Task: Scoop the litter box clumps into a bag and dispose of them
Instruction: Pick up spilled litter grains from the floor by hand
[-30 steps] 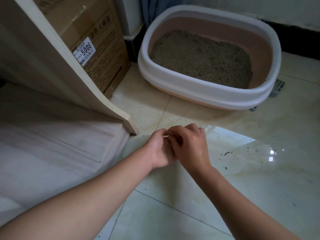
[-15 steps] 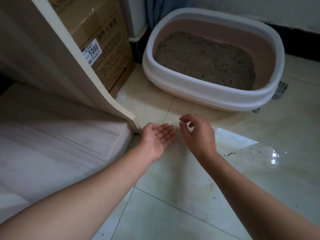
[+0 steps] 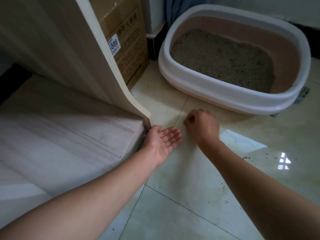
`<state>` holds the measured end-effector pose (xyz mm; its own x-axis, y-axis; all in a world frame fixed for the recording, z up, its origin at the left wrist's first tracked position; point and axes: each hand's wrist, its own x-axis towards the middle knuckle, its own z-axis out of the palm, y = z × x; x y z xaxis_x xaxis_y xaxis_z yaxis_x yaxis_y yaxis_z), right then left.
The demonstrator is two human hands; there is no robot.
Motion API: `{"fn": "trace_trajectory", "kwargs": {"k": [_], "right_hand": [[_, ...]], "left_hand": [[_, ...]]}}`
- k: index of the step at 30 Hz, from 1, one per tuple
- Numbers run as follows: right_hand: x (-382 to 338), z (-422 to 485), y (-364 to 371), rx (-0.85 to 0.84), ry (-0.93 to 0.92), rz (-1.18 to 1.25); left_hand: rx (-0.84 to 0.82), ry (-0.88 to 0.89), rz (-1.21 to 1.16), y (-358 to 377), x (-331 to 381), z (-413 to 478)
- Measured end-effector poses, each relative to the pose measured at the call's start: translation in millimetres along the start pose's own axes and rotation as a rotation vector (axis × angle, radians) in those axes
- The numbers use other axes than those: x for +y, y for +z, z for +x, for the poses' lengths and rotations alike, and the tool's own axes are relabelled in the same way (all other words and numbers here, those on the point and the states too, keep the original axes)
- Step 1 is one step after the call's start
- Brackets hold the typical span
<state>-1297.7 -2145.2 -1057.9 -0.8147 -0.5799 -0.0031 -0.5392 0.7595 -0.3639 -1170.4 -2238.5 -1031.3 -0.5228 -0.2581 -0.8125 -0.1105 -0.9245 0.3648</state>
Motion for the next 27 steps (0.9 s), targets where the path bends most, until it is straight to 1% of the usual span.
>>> {"fn": "trace_trajectory", "kwargs": {"k": [3,6,8,12,14,19,21,25,27], "right_hand": [[3.2,2.2,-2.4,0.004,0.031,-0.008],[2.3,4.2,-4.6,-0.031,0.033,-0.038],[1.8,5.0,-5.0,-0.048,0.036,-0.016],[14.1,3.4,-9.0,0.034,0.083,0.093],[19.8,1.4,-11.1,0.062,0.069,0.111],[23.3,-5.0,-8.2,0.047,0.005,0.094],[24.8,-5.7,-8.2,0.051,0.047,0.135],[30.4,-6.5,-17.4,0.126,0.250,0.365],[32.9,-9.7,-20.8,0.149,0.275,0.418]], "left_hand": [[-0.003,-0.003,-0.008,-0.3,0.0,-1.6],[0.000,-0.002,-0.014,1.4,0.7,-2.0],[0.004,-0.001,-0.016,2.2,0.5,-2.2],[0.015,-0.003,-0.021,2.3,-1.4,-2.0],[0.021,0.000,-0.022,2.0,-1.9,-1.4],[0.019,-0.004,-0.022,1.3,-1.5,-0.5],[0.018,-0.009,-0.022,1.2,-1.3,-0.5],[0.013,-0.013,-0.019,-0.3,-0.2,-0.9],[0.012,-0.016,-0.015,-0.7,0.3,-0.8]]}}
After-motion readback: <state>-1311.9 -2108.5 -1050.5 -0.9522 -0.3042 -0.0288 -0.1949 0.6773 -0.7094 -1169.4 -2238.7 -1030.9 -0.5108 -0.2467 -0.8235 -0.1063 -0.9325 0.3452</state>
